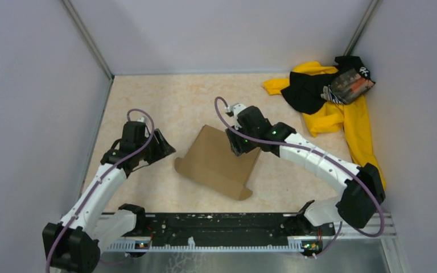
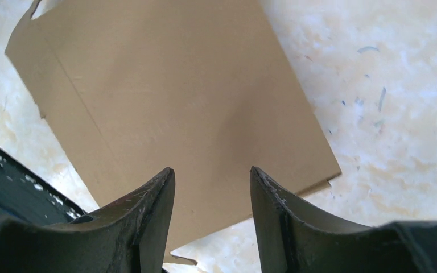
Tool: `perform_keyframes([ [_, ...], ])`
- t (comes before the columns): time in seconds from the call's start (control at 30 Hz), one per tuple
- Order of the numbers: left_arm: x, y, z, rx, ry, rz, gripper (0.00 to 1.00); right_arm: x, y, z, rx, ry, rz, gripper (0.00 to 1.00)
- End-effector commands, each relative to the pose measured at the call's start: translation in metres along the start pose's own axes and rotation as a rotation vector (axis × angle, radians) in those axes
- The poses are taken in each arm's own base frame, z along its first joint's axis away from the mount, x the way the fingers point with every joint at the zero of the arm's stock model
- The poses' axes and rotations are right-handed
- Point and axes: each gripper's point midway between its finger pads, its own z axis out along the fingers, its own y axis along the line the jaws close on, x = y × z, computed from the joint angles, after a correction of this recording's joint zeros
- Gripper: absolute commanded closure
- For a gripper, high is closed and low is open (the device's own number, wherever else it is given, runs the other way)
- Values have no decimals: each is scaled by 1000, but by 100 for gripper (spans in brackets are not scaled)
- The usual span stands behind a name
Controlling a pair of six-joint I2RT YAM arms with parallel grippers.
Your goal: Fold the paper box
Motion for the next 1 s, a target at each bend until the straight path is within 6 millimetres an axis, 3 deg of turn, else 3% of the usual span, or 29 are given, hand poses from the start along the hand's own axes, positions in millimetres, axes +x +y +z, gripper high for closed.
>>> perform_keyframes([
  [0.0,36,6,-9,38,83,-69,40,-32,38,1,-154,-63,-231,50],
  [0.1,50,14,-13,34,93,-102,40,-19,48,7,-153,-9,-317,49],
  [0.27,58,8,-22,95,85,-162,41,-8,45,20,-136,23,-337,49],
  [0.43,70,-2,-23,174,124,-206,36,-28,16,38,-27,17,-309,47],
  [0.57,71,-3,-23,181,127,-210,36,-37,43,37,-157,-9,-392,48],
  [0.73,70,-3,-22,179,124,-215,35,-13,61,43,-238,40,-459,49],
  [0.97,73,-2,-20,183,130,-231,35,25,57,63,-230,150,-466,49],
])
